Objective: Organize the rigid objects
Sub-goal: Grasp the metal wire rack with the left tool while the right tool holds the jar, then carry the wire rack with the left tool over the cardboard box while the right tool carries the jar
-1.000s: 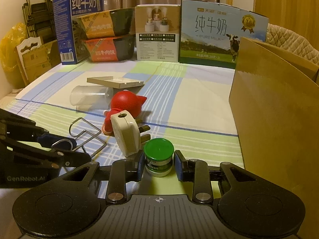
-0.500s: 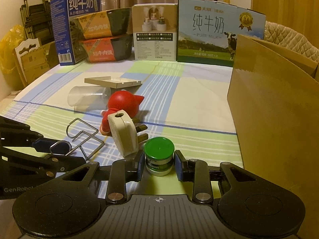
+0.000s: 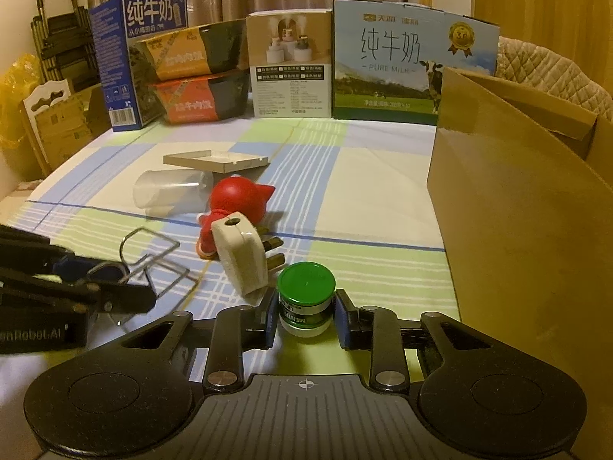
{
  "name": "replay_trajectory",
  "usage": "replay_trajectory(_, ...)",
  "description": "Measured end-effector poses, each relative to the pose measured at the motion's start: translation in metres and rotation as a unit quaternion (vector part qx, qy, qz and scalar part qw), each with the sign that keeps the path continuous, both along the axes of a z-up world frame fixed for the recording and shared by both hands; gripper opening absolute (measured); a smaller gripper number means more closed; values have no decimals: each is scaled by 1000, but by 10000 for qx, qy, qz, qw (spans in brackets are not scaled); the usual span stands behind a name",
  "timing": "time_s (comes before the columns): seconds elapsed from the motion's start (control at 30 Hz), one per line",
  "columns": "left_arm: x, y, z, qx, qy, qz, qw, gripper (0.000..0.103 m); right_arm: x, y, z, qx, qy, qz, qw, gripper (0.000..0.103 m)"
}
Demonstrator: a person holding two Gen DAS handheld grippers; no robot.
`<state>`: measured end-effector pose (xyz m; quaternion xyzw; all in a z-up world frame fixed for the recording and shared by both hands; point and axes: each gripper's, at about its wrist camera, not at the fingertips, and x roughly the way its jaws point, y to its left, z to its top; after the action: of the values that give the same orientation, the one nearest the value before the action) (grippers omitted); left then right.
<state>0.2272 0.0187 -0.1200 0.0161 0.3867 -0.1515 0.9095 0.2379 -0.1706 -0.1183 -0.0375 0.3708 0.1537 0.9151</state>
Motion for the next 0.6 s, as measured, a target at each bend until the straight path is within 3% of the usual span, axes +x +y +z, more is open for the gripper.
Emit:
replay_trajectory(0.3,-17,0,21,47,-164,145,9997,26,-29,-2,25,49,-25,-7,10000,27)
replay_trajectory(0.6,-56,-10,61,-209,-208,454,9985,26,-81,-14,62,146,-22,-140,9998,27)
